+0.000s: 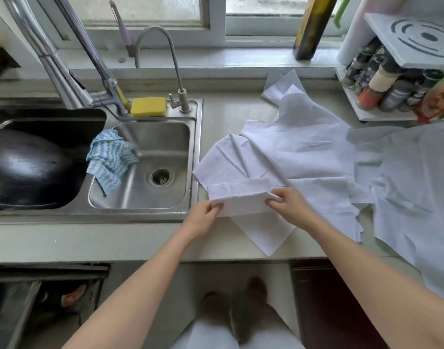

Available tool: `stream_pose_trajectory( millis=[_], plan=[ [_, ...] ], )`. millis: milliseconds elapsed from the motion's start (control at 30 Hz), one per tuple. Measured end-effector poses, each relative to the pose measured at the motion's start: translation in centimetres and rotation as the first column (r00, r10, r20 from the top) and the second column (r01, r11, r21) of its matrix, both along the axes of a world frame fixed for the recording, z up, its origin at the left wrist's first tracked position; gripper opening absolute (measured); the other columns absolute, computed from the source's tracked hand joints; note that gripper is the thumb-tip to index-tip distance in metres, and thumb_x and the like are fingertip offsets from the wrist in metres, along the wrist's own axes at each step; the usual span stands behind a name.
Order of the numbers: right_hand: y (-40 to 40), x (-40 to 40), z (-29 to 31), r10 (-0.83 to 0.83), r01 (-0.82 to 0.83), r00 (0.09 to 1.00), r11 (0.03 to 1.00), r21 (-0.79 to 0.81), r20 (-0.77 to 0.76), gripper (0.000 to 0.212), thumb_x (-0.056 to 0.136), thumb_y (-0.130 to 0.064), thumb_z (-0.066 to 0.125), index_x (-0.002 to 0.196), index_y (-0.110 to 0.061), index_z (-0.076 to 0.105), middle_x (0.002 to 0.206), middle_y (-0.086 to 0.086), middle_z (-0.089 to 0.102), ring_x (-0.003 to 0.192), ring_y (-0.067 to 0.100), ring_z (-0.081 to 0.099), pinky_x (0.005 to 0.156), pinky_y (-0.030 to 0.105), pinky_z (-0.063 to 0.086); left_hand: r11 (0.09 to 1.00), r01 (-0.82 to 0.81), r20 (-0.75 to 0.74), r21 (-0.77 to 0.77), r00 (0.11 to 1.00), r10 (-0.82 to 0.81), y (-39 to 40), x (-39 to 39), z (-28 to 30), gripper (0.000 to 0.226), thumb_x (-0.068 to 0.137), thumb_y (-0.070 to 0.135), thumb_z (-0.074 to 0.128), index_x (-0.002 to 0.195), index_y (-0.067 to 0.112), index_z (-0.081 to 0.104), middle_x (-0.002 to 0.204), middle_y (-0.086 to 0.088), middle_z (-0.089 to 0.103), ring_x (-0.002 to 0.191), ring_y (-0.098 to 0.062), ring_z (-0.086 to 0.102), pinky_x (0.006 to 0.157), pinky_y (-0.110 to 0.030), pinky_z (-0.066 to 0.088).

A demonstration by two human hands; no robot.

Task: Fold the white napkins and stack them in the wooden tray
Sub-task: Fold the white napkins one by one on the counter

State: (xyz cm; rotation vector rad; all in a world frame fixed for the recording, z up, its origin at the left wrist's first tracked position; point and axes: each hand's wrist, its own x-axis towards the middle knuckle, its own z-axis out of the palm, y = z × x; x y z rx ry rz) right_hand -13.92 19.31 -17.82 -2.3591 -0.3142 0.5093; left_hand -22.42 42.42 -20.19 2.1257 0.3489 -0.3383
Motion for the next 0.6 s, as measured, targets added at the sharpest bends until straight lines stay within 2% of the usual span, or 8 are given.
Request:
stream_pose_trajectory(
  millis=[100, 133, 200, 267, 333, 400, 600],
  plan=[
    [0.5, 1.4, -0.5, -0.071, 0.072, 0.997, 0.995, -0.064, 0.018, 0.031, 0.087, -0.012, 0.057, 0.062, -0.013, 0.039, 0.061, 0.004, 0.042, 0.064, 0.021, 0.041, 0.058, 0.034, 0.028, 0.990, -0.141, -0.020, 0.001, 0.990, 0.140, -0.2, 1.7, 0.1, 0.038, 0.099, 0.021, 0.046, 0.061, 0.017, 0.043, 0.060, 0.001, 0.046, 0.058, -0.016, 0.043, 0.055, -0.030, 0.028],
    [0.8, 1.9, -0.8, -0.071, 0.075, 0.997, 0.991, -0.111, 0.040, 0.029, 0.088, -0.013, 0.055, 0.065, -0.013, 0.038, 0.065, 0.006, 0.044, 0.066, 0.023, 0.042, 0.060, 0.036, 0.031, 0.983, -0.177, -0.030, 0.041, 0.983, 0.179, -0.3, 2.2, -0.2, 0.036, 0.099, 0.020, 0.045, 0.063, 0.015, 0.041, 0.064, -0.006, 0.048, 0.063, -0.022, 0.046, 0.059, -0.031, 0.030],
    [1.4, 2.6, -1.4, -0.033, 0.048, 0.996, 0.982, -0.180, 0.087, 0.023, 0.090, -0.013, 0.051, 0.072, -0.011, 0.039, 0.072, 0.011, 0.050, 0.071, 0.026, 0.046, 0.064, 0.039, 0.034, 0.950, -0.215, -0.042, 0.228, 0.972, 0.230, -0.8, 2.8, -0.6, 0.031, 0.099, 0.024, 0.042, 0.071, 0.012, 0.047, 0.077, -0.016, 0.058, 0.075, -0.030, 0.055, 0.063, -0.034, 0.033],
    [1.8, 3.2, -2.0, -0.001, 0.026, 0.994, 0.974, -0.223, 0.110, 0.018, 0.092, -0.014, 0.048, 0.076, -0.010, 0.039, 0.078, 0.016, 0.057, 0.076, 0.030, 0.053, 0.062, 0.037, 0.031, 0.878, -0.192, -0.051, 0.439, 0.970, 0.238, -1.4, 3.3, -0.9, 0.029, 0.100, 0.027, 0.038, 0.081, 0.012, 0.054, 0.091, -0.015, 0.065, 0.087, -0.033, 0.059, 0.065, -0.035, 0.035],
    [2.1, 3.9, -2.5, 0.012, 0.021, 0.992, 0.967, -0.253, 0.126, 0.018, 0.094, -0.016, 0.046, 0.078, -0.010, 0.040, 0.084, 0.019, 0.062, 0.081, 0.034, 0.057, 0.061, 0.035, 0.029, 0.816, -0.128, -0.085, 0.564, 0.974, 0.212, -1.8, 3.9, -1.2, 0.031, 0.101, 0.025, 0.034, 0.091, 0.010, 0.059, 0.101, -0.015, 0.067, 0.096, -0.034, 0.060, 0.070, -0.036, 0.040],
    [2.1, 4.3, -2.9, 0.035, 0.006, 0.989, 0.960, -0.279, 0.141, 0.017, 0.094, -0.016, 0.044, 0.079, -0.011, 0.040, 0.089, 0.021, 0.064, 0.085, 0.037, 0.058, 0.062, 0.036, 0.030, 0.778, -0.100, -0.112, 0.620, 0.970, 0.214, -2.1, 4.4, -1.5, 0.031, 0.101, 0.024, 0.033, 0.097, 0.010, 0.060, 0.105, -0.015, 0.067, 0.099, -0.035, 0.061, 0.073, -0.037, 0.043],
    [2.1, 5.0, -3.3, 0.063, -0.030, 0.993, 0.952, -0.303, 0.100, 0.012, 0.095, -0.016, 0.042, 0.086, -0.009, 0.046, 0.097, 0.022, 0.064, 0.092, 0.038, 0.059, 0.070, 0.041, 0.041, 0.680, -0.092, -0.123, 0.727, 0.957, 0.261, -2.8, 5.0, -1.5, 0.028, 0.102, 0.025, 0.033, 0.100, 0.016, 0.060, 0.102, -0.011, 0.069, 0.096, -0.032, 0.065, 0.065, -0.032, 0.036]
  ],
)
